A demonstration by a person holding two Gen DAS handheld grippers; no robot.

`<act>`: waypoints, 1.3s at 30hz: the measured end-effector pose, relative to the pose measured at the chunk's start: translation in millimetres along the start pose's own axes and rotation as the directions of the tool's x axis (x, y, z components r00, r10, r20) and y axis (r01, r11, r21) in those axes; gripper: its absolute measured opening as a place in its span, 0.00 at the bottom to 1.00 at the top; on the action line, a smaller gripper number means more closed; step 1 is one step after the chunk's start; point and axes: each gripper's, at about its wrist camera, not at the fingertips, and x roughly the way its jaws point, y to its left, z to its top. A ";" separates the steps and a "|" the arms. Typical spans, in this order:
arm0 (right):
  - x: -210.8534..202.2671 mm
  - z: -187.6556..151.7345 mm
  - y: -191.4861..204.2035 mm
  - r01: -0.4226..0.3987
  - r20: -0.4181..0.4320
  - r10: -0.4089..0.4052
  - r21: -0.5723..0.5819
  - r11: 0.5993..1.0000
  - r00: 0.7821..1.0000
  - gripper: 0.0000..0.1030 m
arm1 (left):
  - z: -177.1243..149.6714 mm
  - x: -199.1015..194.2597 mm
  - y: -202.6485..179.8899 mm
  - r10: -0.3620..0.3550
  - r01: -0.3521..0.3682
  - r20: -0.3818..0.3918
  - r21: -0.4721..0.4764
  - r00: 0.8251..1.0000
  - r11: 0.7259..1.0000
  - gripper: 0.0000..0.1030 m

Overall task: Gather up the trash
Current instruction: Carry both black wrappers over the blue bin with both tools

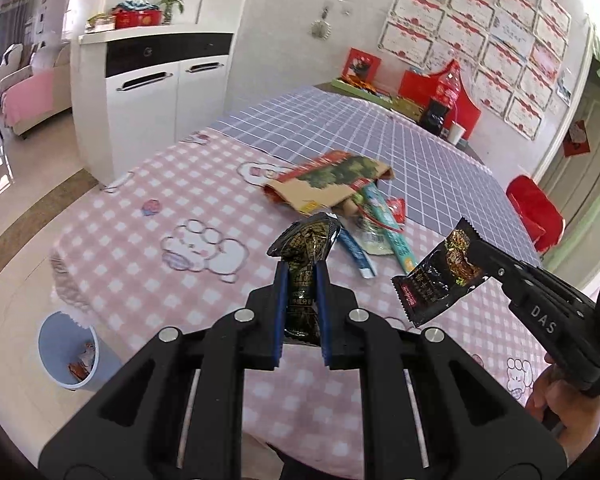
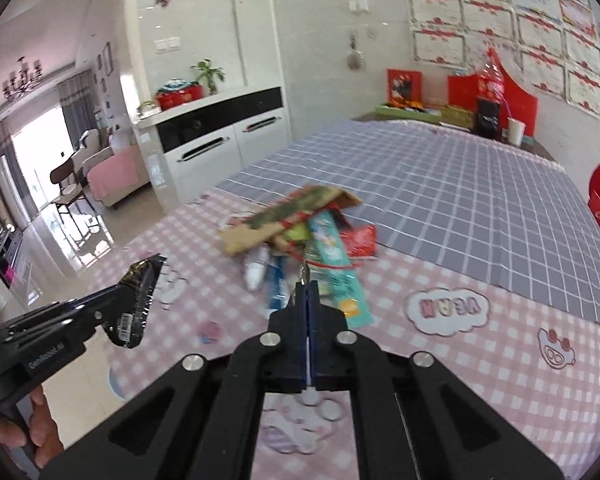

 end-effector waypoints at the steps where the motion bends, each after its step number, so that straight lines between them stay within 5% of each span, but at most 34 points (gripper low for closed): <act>1: -1.7 2.8 9.3 -0.008 0.008 0.008 -0.013 1.000 1.000 0.02 | 0.4 -3.7 5.6 0.004 -0.004 0.007 -0.007 1.000 1.000 0.13; 10: 2.9 19.4 96.4 -0.123 0.018 0.126 -0.113 0.986 0.992 0.02 | 0.7 -36.9 71.9 0.066 -0.061 0.054 -0.096 0.996 0.994 0.13; 17: 26.8 24.5 192.6 -0.264 -0.031 0.264 -0.211 0.941 0.964 0.02 | -7.0 -62.6 149.2 0.163 -0.147 0.067 -0.201 0.984 0.969 0.13; 22: 55.5 22.7 263.9 -0.372 -0.097 0.360 -0.259 0.891 0.928 0.02 | -17.3 -81.2 222.0 0.282 -0.253 0.050 -0.307 0.958 0.917 0.13; 30: 107.7 8.0 369.5 -0.509 -0.230 0.457 -0.295 0.809 0.859 0.02 | -39.8 -94.3 327.2 0.467 -0.433 -0.031 -0.432 0.884 0.791 0.13; 39: 167.5 -20.3 442.9 -0.550 -0.343 0.446 -0.324 0.770 0.827 0.02 | -57.8 -65.6 411.3 0.486 -0.485 -0.145 -0.516 0.862 0.706 0.14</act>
